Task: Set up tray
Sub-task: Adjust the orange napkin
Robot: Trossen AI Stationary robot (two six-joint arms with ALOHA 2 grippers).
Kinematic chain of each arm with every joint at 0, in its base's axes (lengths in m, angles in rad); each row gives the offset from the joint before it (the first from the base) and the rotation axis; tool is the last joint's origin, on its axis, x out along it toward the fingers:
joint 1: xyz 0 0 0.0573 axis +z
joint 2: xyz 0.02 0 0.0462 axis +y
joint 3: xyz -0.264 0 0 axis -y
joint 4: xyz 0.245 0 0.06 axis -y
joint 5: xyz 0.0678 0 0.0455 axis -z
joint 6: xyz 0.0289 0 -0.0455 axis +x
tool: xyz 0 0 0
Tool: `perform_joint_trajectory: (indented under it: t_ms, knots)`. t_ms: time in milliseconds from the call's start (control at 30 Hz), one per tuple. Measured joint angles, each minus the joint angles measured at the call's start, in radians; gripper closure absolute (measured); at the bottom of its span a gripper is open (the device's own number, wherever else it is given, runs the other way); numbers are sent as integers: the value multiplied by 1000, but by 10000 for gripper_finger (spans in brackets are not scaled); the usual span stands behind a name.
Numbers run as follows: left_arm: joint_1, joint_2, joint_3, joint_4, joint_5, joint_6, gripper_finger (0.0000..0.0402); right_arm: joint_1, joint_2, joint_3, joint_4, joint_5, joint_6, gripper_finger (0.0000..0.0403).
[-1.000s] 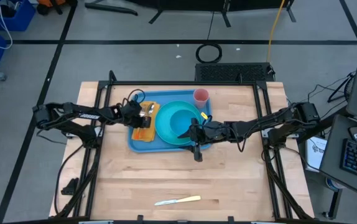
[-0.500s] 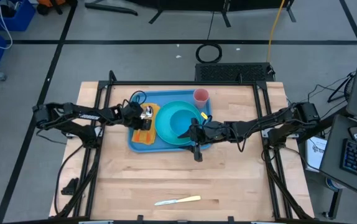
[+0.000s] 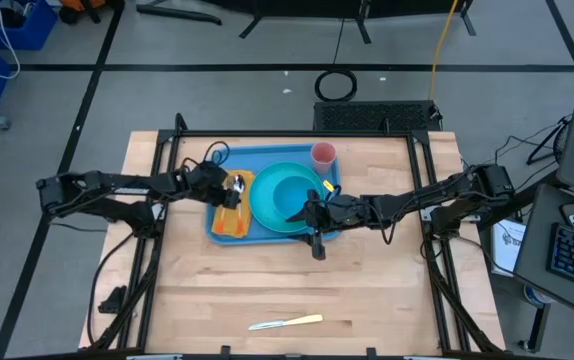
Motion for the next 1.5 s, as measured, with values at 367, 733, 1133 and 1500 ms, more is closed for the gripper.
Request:
perform_joint_trajectory:
  t_ms: [367,733,1133,1500]
  knots:
    - [-47,-88,1,-8,113,-34,330,0,0,0,0,3,0,206]
    - [-100,-44,1,-19,84,-43,330,-2,0,0,1,4,0,206]
    - [-101,97,2,108,112,-41,395,-2,0,0,1,4,0,206]
    - [-101,157,4,102,145,-46,397,-3,0,0,0,4,0,206]
